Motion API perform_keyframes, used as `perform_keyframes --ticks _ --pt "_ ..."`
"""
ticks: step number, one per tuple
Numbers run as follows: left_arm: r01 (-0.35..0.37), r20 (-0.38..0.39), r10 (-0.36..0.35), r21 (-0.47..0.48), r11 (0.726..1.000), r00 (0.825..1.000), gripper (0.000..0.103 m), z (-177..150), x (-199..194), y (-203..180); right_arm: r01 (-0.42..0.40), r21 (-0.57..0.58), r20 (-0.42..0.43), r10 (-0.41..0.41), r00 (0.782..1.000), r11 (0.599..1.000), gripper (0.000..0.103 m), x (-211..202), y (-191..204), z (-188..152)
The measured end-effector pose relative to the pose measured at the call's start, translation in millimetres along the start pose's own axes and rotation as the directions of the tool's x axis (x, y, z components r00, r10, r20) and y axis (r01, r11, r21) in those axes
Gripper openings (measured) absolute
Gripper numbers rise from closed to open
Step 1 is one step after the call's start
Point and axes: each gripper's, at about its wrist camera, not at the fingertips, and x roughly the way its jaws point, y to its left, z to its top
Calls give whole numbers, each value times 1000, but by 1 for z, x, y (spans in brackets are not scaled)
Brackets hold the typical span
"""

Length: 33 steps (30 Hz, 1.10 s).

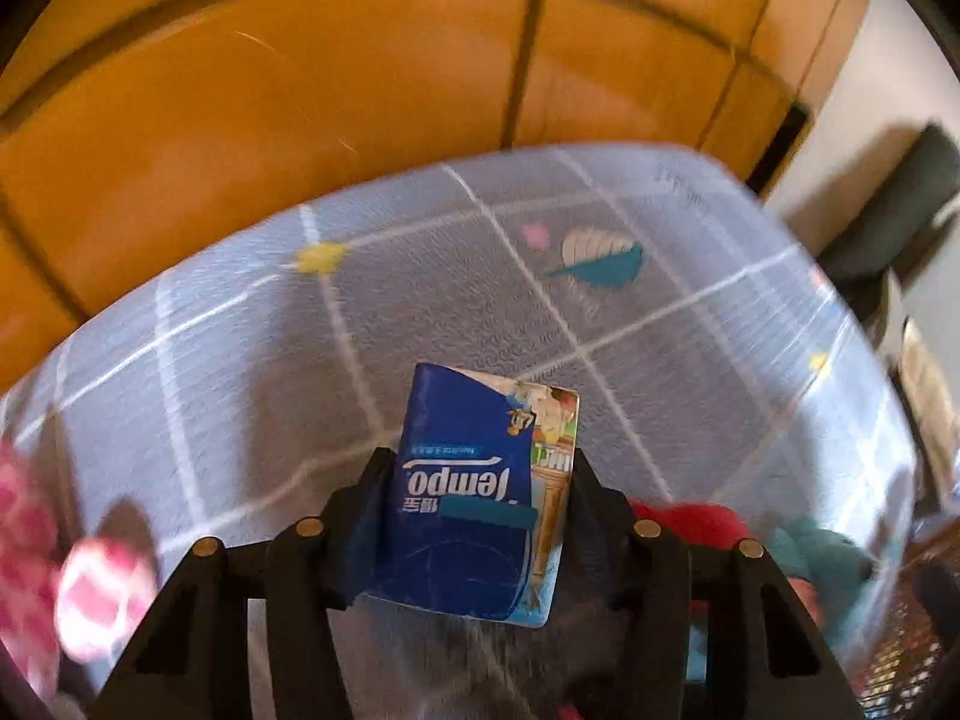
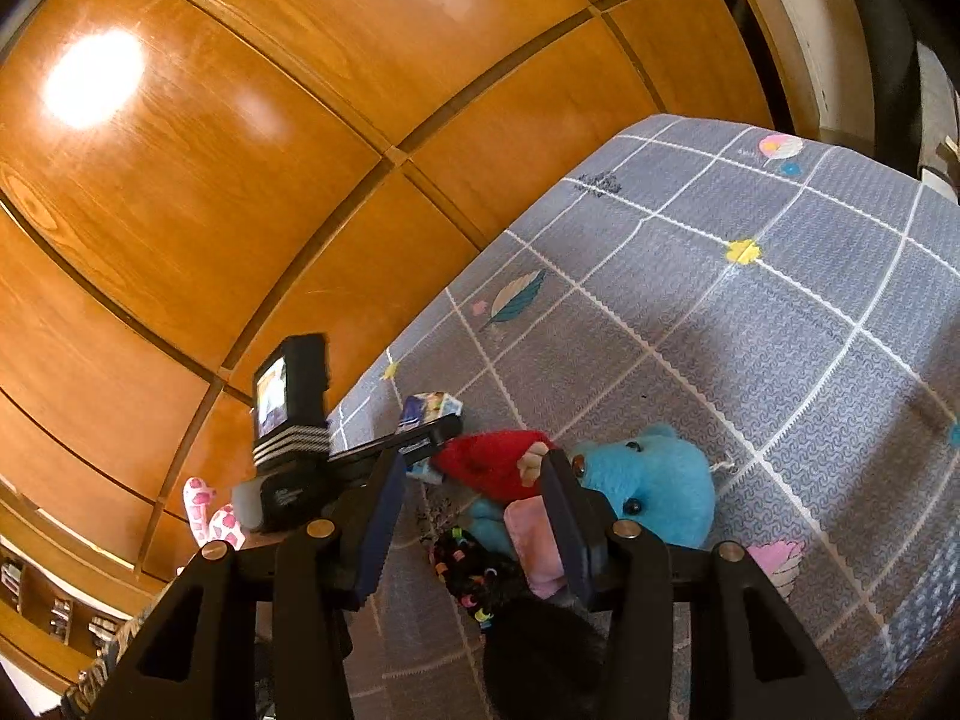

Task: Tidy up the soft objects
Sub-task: 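Grasp the blue Tempo tissue pack with the left gripper, then grasp the red plush with the right gripper while the left holds the Tempo pack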

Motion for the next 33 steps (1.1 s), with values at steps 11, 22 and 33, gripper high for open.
perform_keyframes --ticks 11,22,33 --pt "-118 73 122 -54 992 990 56 -162 -104 4 2 125 20 -5 1000 992 48 -1 -19 5" --pt "-148 102 150 -24 989 983 53 -234 -105 15 140 -219 -175 -180 968 966 55 60 38 2" --pt "-136 132 138 -27 990 982 53 -237 -108 15 317 -593 -130 -476 870 740 39 151 60 -23"
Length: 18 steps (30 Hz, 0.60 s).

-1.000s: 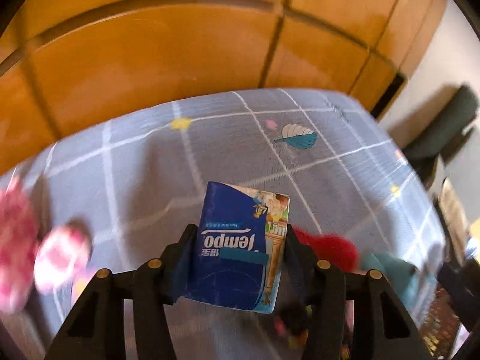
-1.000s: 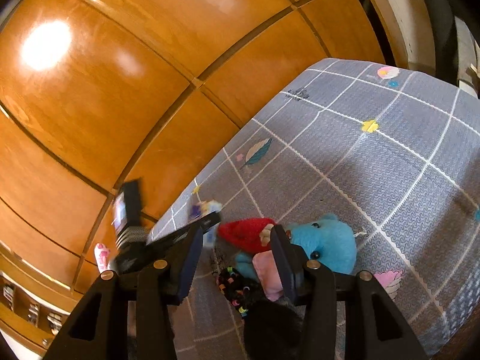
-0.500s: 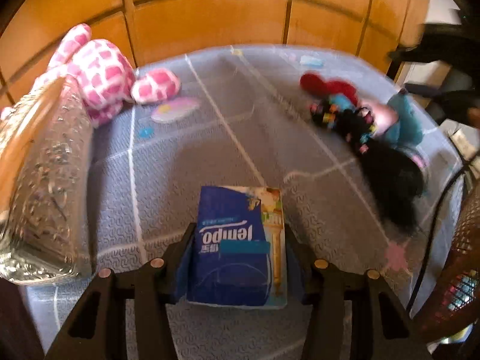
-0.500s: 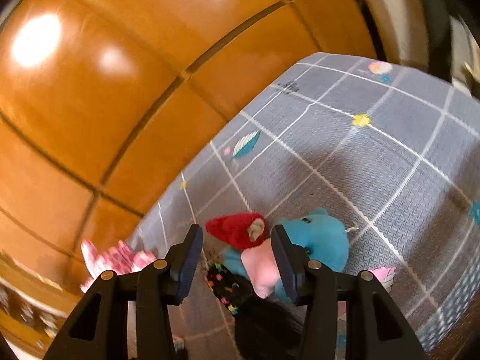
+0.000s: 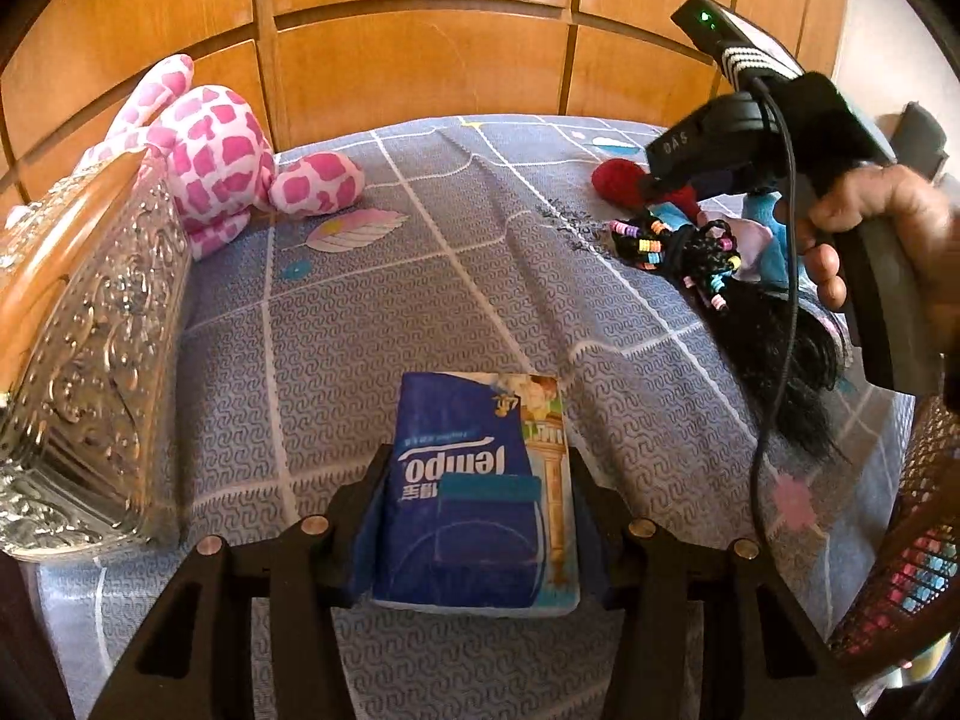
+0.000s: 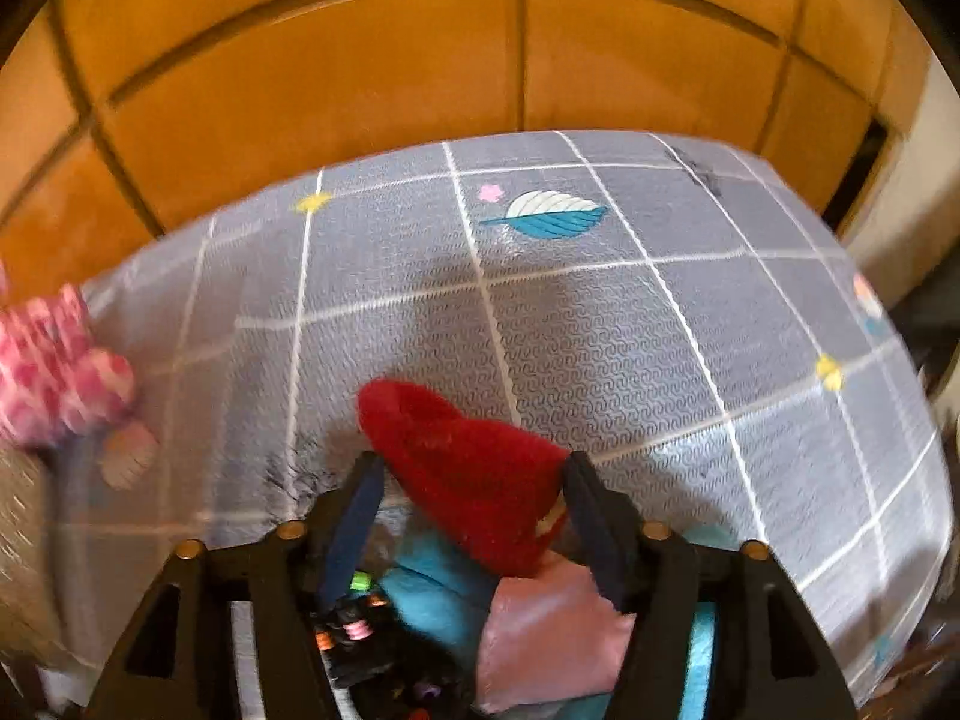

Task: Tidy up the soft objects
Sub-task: 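Grasp the red plush with the right gripper while the left holds the Tempo pack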

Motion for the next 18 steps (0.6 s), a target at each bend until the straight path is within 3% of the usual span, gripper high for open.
perform_keyframes --ticks 5,7,9,12,18 --pt "3 0 -3 -3 1000 1000 52 -4 -7 2 1 42 76 -4 997 999 19 -12 -13 4" --pt "3 -8 -3 -16 1000 1000 52 -4 -11 4 -51 78 146 40 988 996 19 -26 -20 7" --pt "7 -11 -7 -29 1000 1000 52 -5 -15 6 -158 88 180 141 974 983 19 -37 -22 6" --pt "-2 -18 1 -40 999 1000 52 -9 -21 8 -349 50 134 340 931 936 19 -43 -6 1" --pt "-4 33 4 -11 1000 999 52 -13 -51 6 -476 -74 -24 476 879 876 19 -47 58 -35"
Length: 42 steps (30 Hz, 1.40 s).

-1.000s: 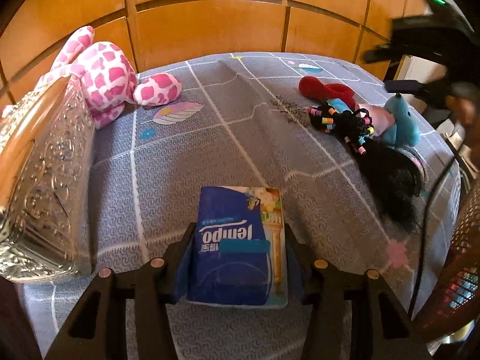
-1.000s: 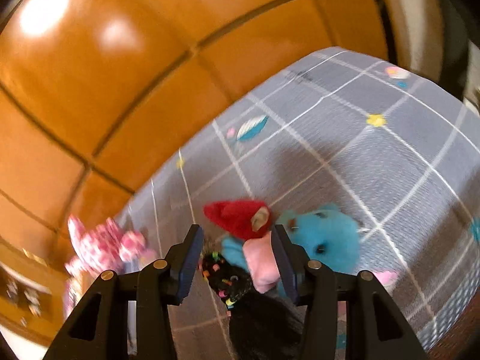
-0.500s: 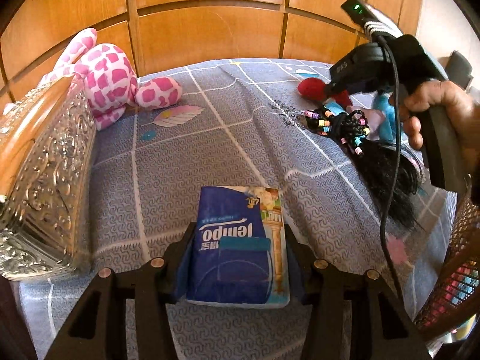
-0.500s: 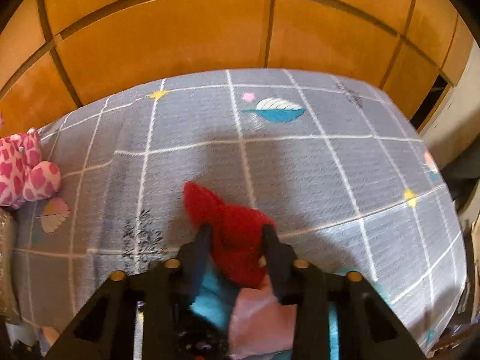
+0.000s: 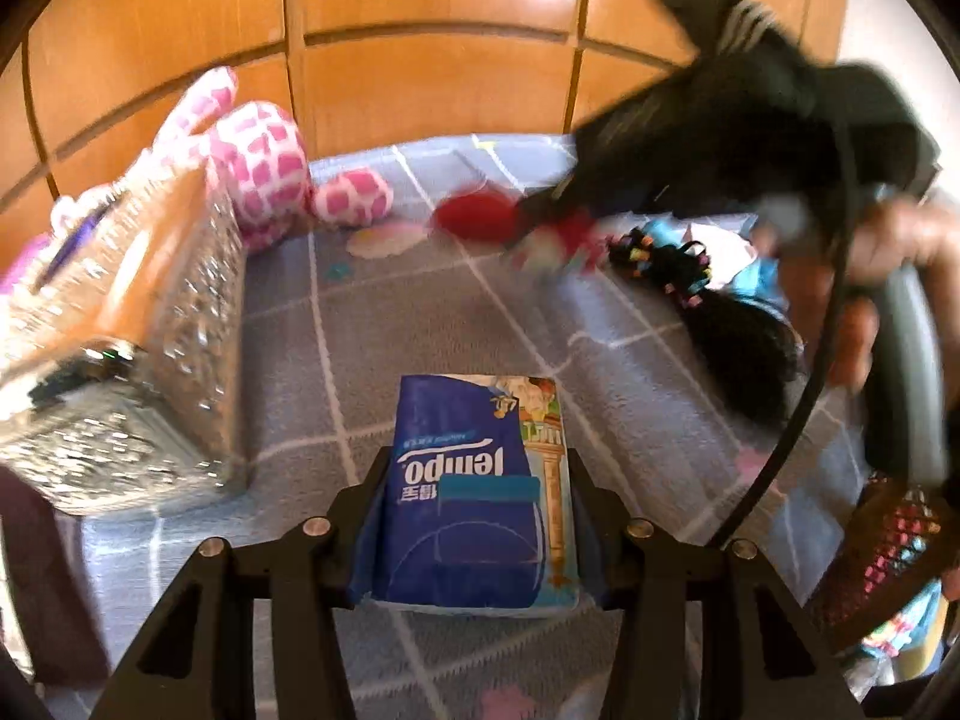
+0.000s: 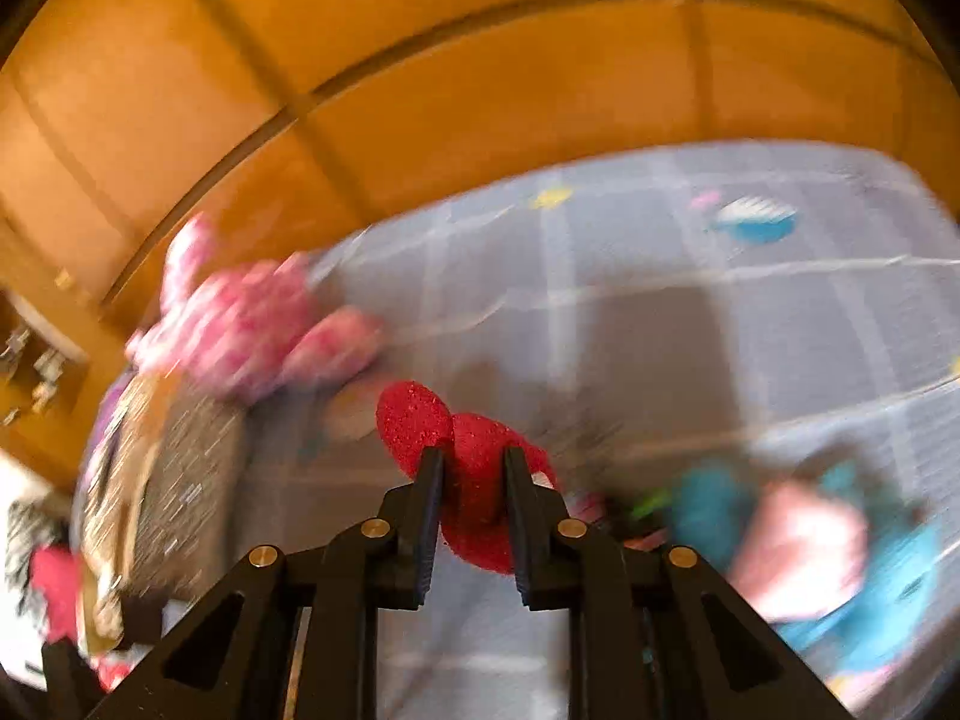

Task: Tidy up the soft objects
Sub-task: 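Grasp the red plush with the right gripper while the left holds the Tempo pack, then carry the Tempo pack into the gold tray and open the left gripper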

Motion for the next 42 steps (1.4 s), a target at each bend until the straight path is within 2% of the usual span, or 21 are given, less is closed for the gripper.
perform_keyframes --ticks 3,4,7,11,14,21,25,29,31,34,37,42 --pt "4 37 -5 15 1000 999 52 -3 -19 0 -1 -64 -75 -4 997 998 19 18 26 -20" --pt "3 48 -4 19 1000 999 52 -4 -24 0 24 -108 -109 -35 993 994 19 28 33 -30" --pt "0 78 -2 18 1000 997 52 -7 -39 1 98 -207 -85 -118 989 973 21 32 47 -41" --pt "-4 118 3 3 1000 993 52 -9 -58 5 122 -223 -87 -145 986 967 28 37 48 -51" --pt "3 151 -1 -15 1000 988 52 -7 -74 10 157 -257 -40 -173 984 954 29 38 53 -59" --pt "10 226 16 -111 994 974 52 -3 -115 37 185 -182 -18 -192 981 966 30 35 54 -61" --pt "-25 250 71 -184 983 966 52 -2 -134 65 214 -164 18 -214 977 963 30 42 57 -61" --pt "-71 245 142 -279 958 959 52 -2 -146 106 232 -167 69 -223 972 958 30 39 60 -69" --pt "-96 229 185 -353 931 956 52 -6 -151 136 243 -173 88 -230 969 955 30 38 62 -72" --pt "-155 181 267 -472 868 946 52 -21 -157 187 264 -192 116 -245 962 945 31 38 65 -77" --pt "-212 125 341 -575 790 932 52 -39 -162 238 278 -198 132 -256 958 940 31 39 68 -78" --pt "-324 -9 429 -672 666 903 52 -66 -163 318 275 -189 146 -250 957 943 31 38 67 -79"
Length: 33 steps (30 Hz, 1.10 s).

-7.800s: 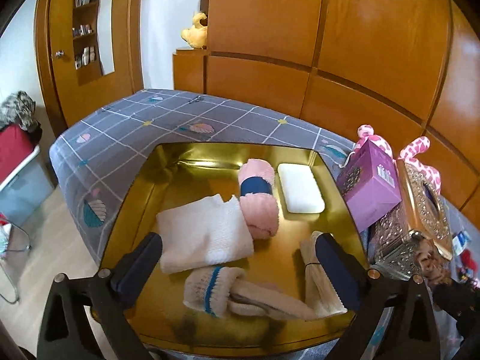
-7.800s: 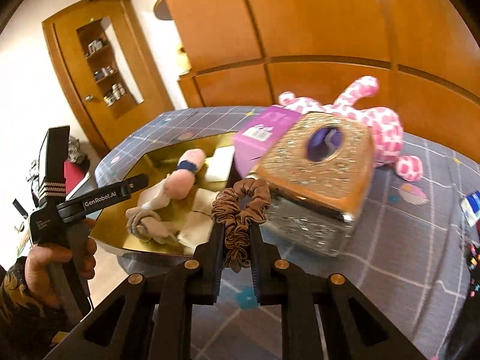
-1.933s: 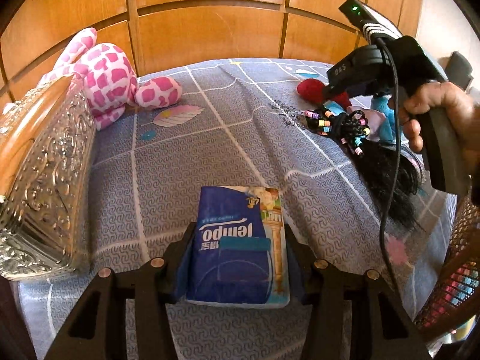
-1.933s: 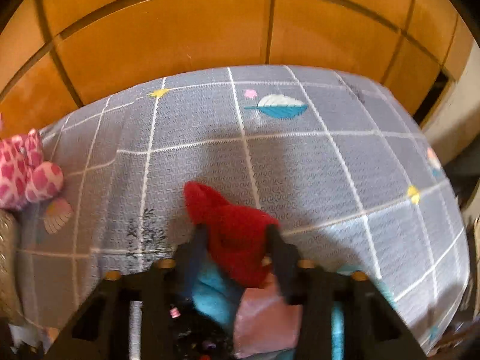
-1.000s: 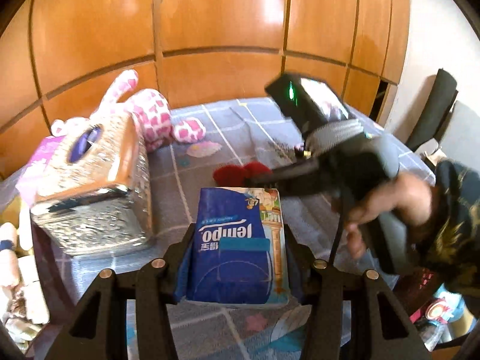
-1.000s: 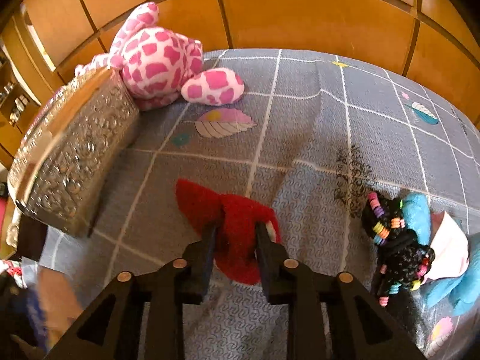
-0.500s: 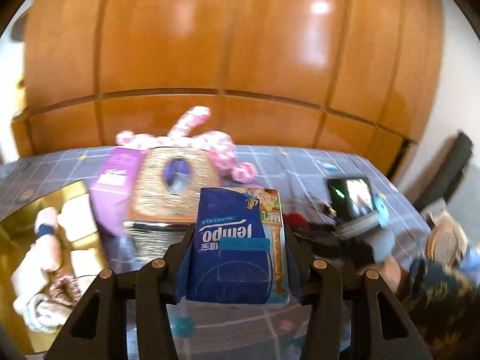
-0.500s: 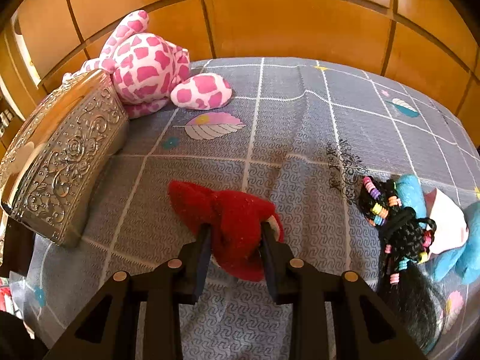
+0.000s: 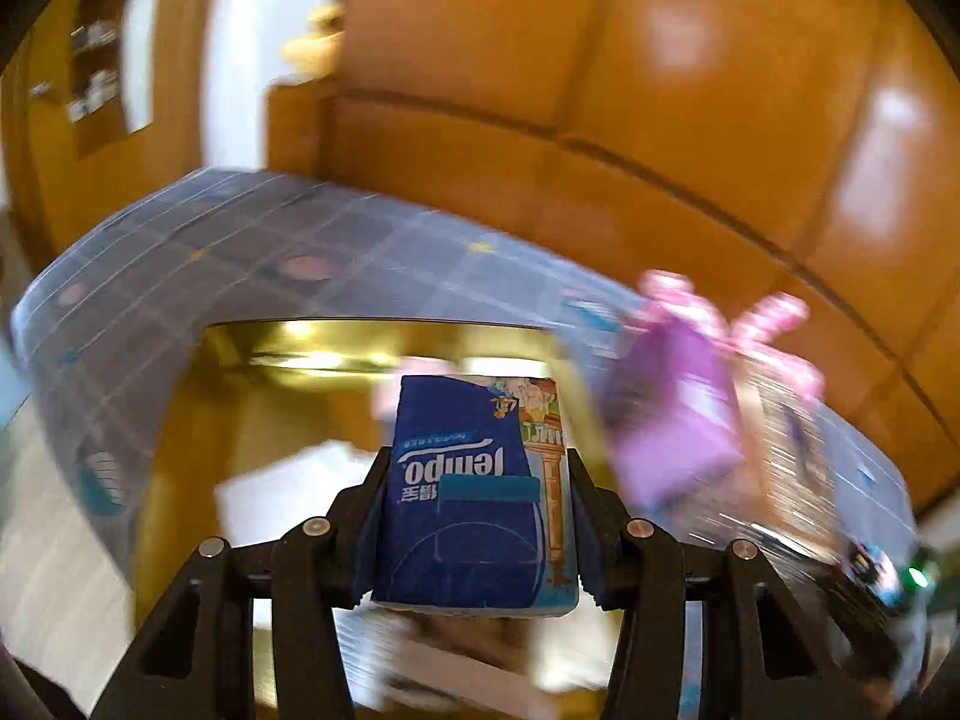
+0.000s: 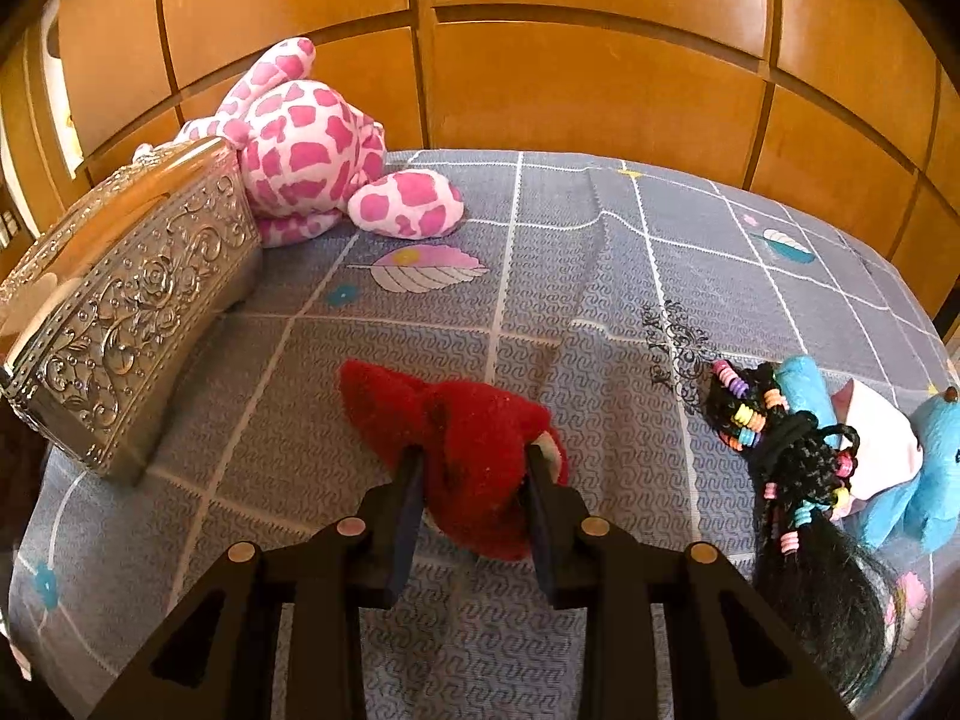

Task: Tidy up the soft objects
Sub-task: 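Carry the Tempo pack into the gold tray and open the left gripper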

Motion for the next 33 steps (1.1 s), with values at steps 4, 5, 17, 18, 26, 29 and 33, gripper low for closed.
perform_keyframes --ticks 4,5,17,18,26,29,33 --pt "-95 -43 92 -58 994 995 52 20 35 39 9 -5 4 -9 1000 1000 31 -1 1 -1" --pt "-121 -48 118 -67 990 992 52 23 42 47 11 -6 5 -11 1000 1000 31 -1 2 -2" --pt "-252 -2 253 -99 963 967 71 10 41 62 37 -28 10 -37 999 999 31 0 6 -2" --pt "-240 11 243 -104 965 970 71 5 34 56 40 -30 10 -39 999 999 31 0 6 -2" --pt "-71 44 73 -27 997 996 71 -40 -9 -7 43 -28 11 -43 999 999 31 -1 6 -2" --pt "-10 21 9 32 999 1000 71 -56 -15 -33 50 -14 5 -50 999 999 31 -1 6 -1" --pt "28 -5 -28 112 993 1000 71 -72 -19 -62 50 23 -1 -50 999 998 31 -2 5 -1"
